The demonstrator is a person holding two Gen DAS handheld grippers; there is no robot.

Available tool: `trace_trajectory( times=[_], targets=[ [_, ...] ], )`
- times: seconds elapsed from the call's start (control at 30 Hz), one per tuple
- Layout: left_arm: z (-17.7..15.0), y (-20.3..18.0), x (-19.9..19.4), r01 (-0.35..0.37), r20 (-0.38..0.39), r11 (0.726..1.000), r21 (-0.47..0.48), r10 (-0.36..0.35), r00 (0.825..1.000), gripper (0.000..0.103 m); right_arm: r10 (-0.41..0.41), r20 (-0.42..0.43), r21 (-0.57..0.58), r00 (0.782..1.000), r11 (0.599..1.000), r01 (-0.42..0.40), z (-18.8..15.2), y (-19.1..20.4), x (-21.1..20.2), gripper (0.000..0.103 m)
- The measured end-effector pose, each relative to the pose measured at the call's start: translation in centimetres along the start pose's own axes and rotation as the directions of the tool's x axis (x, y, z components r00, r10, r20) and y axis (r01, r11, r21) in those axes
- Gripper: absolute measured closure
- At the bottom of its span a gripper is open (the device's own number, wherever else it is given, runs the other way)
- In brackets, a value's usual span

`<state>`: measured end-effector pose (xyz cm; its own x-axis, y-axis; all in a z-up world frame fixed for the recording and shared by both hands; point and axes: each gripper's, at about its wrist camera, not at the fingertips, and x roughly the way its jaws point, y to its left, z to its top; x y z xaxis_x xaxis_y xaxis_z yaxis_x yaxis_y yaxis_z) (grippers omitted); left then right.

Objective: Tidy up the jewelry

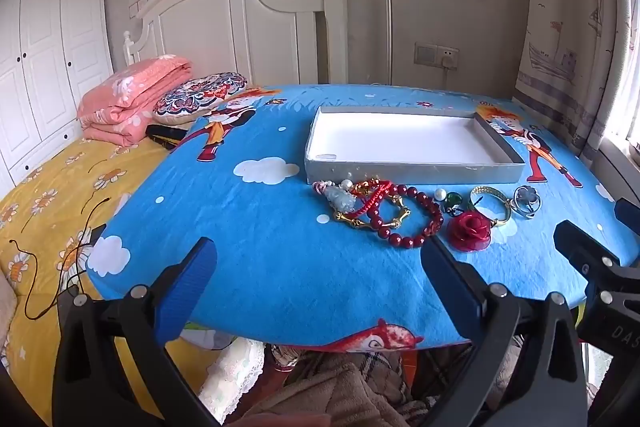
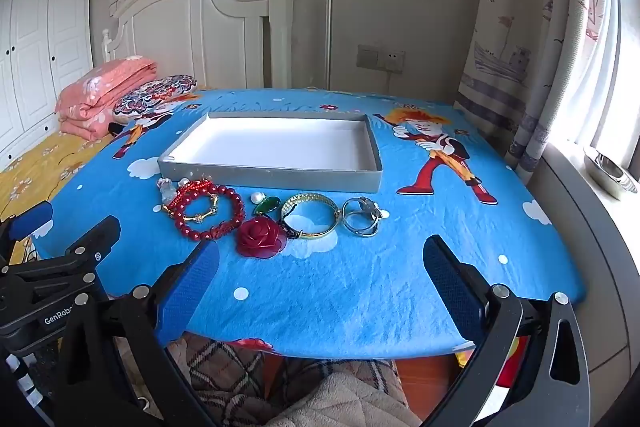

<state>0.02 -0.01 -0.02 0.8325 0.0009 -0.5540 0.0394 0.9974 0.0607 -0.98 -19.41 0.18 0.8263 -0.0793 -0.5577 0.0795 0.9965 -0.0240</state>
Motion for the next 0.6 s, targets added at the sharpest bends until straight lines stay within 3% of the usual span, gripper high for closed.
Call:
trace_trajectory(
  times=[0.6],
  targets=[
    [-0.18, -0.6, -0.52, 0.001, -0.001, 1.0, -0.002, -0.001, 1.0, 0.004, 0.002, -0.009, 0.001, 1.0, 1.0, -0.002, -0.15, 0.08, 0.19, 0.007]
  ],
)
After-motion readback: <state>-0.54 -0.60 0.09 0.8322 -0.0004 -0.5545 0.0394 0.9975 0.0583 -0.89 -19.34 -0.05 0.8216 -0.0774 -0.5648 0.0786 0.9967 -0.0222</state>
